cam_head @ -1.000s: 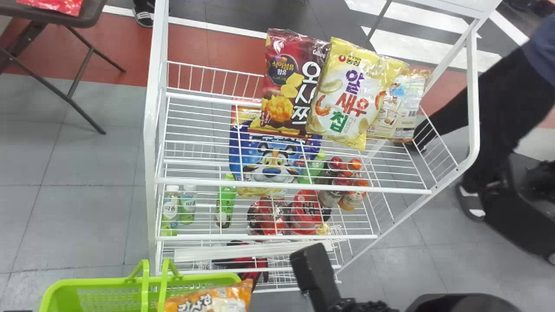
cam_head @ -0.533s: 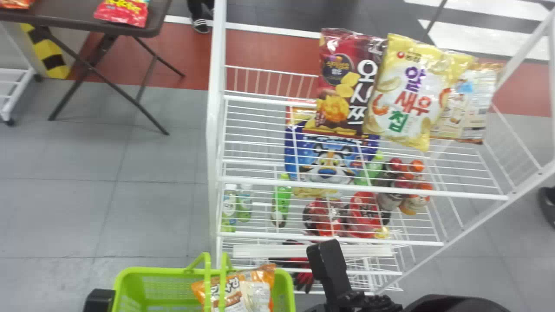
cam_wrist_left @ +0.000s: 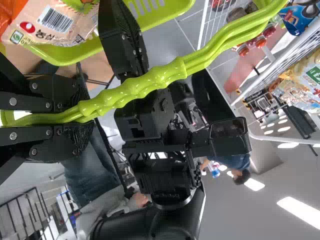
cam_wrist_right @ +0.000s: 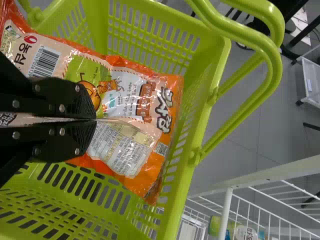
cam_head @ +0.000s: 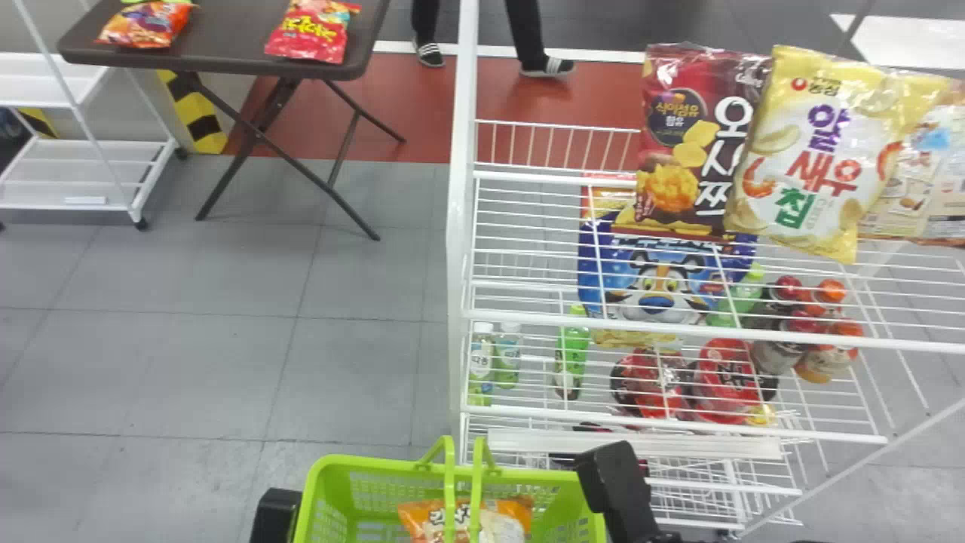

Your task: Hold basket handle with left hand then pick Gamjakkang with right hand and place into basket

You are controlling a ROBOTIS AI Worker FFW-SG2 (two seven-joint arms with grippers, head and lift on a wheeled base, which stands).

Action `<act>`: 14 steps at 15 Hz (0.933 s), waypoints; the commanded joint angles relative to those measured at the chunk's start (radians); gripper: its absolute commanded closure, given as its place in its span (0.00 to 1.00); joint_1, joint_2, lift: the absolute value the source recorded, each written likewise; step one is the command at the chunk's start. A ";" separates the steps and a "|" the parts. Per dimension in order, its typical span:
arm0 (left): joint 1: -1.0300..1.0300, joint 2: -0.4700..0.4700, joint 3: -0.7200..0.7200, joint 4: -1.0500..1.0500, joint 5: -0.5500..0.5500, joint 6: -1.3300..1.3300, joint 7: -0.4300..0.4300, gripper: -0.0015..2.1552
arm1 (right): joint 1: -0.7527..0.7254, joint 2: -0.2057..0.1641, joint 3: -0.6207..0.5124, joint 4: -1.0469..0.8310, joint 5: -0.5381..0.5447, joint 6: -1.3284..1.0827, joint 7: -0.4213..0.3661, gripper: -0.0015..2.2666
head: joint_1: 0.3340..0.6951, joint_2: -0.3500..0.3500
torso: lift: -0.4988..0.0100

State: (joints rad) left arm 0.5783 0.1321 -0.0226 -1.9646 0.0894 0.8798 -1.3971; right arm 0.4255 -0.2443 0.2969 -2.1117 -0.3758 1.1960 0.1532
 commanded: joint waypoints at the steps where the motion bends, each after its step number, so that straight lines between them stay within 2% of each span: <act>1: 0.002 0.003 0.004 -0.002 0.004 0.000 -0.002 0.96 | 0.015 0.000 -0.001 -0.040 0.081 0.021 -0.003 0.00 | 1.00 0.45 | 0.94; 4: 0.000 0.003 0.003 -0.004 0.004 0.000 -0.002 0.96 | 0.052 -0.001 -0.024 -0.099 0.123 0.003 -0.001 0.03 | 1.00 0.38 | 0.94; 7: -0.001 0.003 0.001 -0.002 0.004 0.000 -0.002 0.96 | 0.131 -0.007 -0.104 -0.217 0.129 -0.190 -0.003 0.03 | 1.00 0.32 | 0.94; 11: -0.001 0.000 0.000 0.000 0.004 -0.003 -0.002 0.96 | 0.196 0.002 -0.176 -0.249 0.127 -0.583 -0.032 0.03 | 1.00 0.25 | 0.94; 14: -0.001 -0.005 -0.002 0.006 0.003 -0.006 0.003 0.96 | 0.220 0.014 -0.180 -0.214 0.129 -0.868 -0.055 0.03 | 1.00 0.22 | 0.94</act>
State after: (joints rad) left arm 0.5767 0.1296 -0.0237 -1.9629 0.0935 0.8760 -1.3953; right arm 0.6322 -0.2343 0.1182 -2.3468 -0.2477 0.4774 0.1055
